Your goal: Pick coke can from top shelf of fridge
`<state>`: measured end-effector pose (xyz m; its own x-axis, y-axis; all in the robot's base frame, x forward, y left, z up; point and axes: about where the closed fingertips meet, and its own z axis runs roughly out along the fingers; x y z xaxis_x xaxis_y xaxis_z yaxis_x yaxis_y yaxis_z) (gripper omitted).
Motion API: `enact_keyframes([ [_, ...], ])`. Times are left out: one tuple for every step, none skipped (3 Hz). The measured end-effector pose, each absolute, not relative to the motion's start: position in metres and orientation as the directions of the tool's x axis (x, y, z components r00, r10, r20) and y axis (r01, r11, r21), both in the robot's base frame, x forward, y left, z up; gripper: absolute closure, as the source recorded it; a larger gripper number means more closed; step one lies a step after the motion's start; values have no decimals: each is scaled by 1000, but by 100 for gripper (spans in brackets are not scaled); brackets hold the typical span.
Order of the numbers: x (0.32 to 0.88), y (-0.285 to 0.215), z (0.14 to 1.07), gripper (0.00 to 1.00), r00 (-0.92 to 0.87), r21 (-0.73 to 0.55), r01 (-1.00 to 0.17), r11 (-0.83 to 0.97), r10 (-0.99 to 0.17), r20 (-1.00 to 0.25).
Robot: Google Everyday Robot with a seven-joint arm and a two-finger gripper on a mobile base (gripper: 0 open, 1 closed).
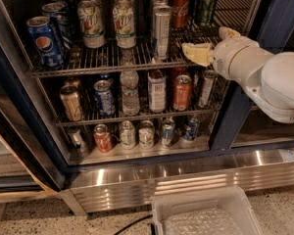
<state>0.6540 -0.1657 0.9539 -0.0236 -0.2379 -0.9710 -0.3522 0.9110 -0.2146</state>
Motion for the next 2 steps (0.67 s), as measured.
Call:
enact_keyframes([
  [654,-166,954,29,-24,-215,-352,911,-238,-971],
  [661,-162,954,25,-27,-217,-348,912,-242,-970],
])
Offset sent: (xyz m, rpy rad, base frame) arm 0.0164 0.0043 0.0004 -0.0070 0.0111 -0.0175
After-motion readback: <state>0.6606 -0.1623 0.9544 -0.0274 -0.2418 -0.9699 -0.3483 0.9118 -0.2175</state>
